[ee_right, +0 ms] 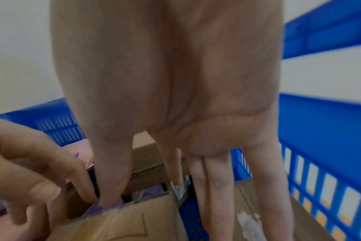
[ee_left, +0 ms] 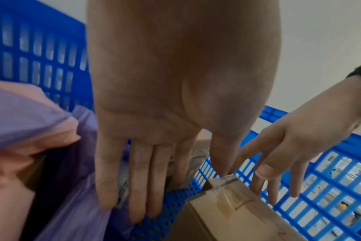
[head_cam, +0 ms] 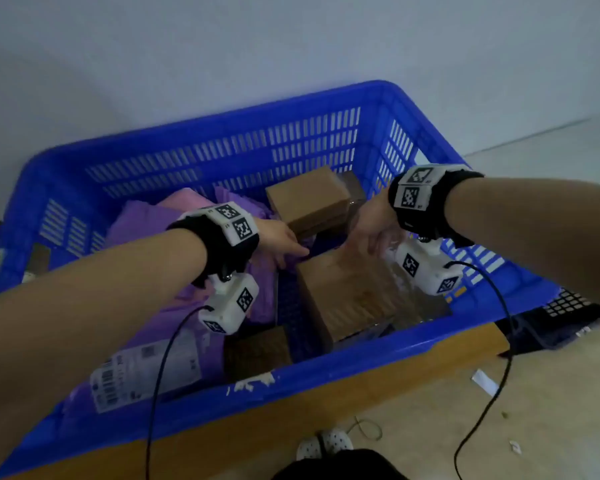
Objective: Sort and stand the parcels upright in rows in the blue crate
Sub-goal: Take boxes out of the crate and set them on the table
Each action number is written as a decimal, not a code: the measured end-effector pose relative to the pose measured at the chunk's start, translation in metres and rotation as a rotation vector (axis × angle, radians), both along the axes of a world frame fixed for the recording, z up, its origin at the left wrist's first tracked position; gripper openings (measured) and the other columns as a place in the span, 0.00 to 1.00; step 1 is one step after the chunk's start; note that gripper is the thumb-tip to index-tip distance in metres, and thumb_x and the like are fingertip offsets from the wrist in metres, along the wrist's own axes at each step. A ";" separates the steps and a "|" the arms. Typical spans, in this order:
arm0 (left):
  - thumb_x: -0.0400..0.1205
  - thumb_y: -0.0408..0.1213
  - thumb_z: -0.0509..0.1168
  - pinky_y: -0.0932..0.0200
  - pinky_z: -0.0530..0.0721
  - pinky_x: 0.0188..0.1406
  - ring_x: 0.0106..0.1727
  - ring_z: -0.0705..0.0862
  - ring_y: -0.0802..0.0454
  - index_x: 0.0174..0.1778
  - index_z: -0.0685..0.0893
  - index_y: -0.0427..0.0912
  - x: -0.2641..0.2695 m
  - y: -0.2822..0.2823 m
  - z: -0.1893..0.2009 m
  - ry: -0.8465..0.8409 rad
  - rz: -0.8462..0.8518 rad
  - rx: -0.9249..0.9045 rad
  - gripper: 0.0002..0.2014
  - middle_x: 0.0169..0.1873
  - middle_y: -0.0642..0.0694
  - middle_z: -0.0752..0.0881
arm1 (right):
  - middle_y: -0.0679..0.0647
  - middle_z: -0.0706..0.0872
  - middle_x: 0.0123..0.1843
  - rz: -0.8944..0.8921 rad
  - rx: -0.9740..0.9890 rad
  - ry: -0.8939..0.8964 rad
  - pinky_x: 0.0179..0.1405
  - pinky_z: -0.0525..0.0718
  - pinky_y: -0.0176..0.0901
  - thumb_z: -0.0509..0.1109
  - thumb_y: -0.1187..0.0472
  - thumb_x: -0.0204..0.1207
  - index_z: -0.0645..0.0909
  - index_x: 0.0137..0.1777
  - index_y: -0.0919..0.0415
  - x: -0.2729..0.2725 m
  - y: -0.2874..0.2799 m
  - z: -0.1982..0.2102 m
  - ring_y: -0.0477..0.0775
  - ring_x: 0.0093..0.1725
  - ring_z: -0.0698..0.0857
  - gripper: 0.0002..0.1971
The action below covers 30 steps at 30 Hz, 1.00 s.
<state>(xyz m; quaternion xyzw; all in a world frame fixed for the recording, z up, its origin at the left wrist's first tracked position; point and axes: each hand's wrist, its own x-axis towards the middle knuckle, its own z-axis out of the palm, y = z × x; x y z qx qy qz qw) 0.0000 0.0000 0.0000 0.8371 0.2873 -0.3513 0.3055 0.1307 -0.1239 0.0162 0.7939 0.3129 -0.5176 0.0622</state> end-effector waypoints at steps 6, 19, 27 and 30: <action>0.83 0.53 0.61 0.44 0.83 0.58 0.59 0.86 0.40 0.66 0.77 0.43 0.010 -0.008 -0.025 0.089 0.105 -0.181 0.21 0.53 0.39 0.85 | 0.67 0.76 0.69 -0.021 -0.030 0.165 0.11 0.79 0.30 0.58 0.57 0.86 0.61 0.80 0.63 0.005 0.000 -0.017 0.62 0.56 0.83 0.25; 0.86 0.39 0.58 0.44 0.82 0.56 0.52 0.85 0.37 0.71 0.74 0.32 0.006 -0.010 -0.034 0.107 0.398 -0.480 0.20 0.60 0.33 0.82 | 0.76 0.78 0.68 -0.252 -0.087 0.361 0.66 0.77 0.72 0.64 0.62 0.82 0.66 0.74 0.76 0.020 0.006 -0.043 0.76 0.64 0.80 0.26; 0.83 0.38 0.65 0.46 0.89 0.50 0.58 0.86 0.34 0.68 0.78 0.32 -0.003 -0.004 -0.017 -0.008 0.439 -0.457 0.19 0.62 0.29 0.83 | 0.70 0.84 0.49 -0.260 0.087 0.440 0.39 0.90 0.53 0.58 0.71 0.83 0.69 0.71 0.81 0.011 -0.006 -0.022 0.70 0.49 0.84 0.19; 0.82 0.40 0.66 0.48 0.91 0.42 0.49 0.88 0.36 0.66 0.79 0.33 -0.007 -0.005 0.000 -0.093 0.441 -0.419 0.19 0.58 0.28 0.85 | 0.70 0.84 0.46 -0.262 0.148 0.411 0.34 0.90 0.52 0.56 0.72 0.83 0.70 0.69 0.82 0.007 -0.008 -0.002 0.71 0.47 0.83 0.17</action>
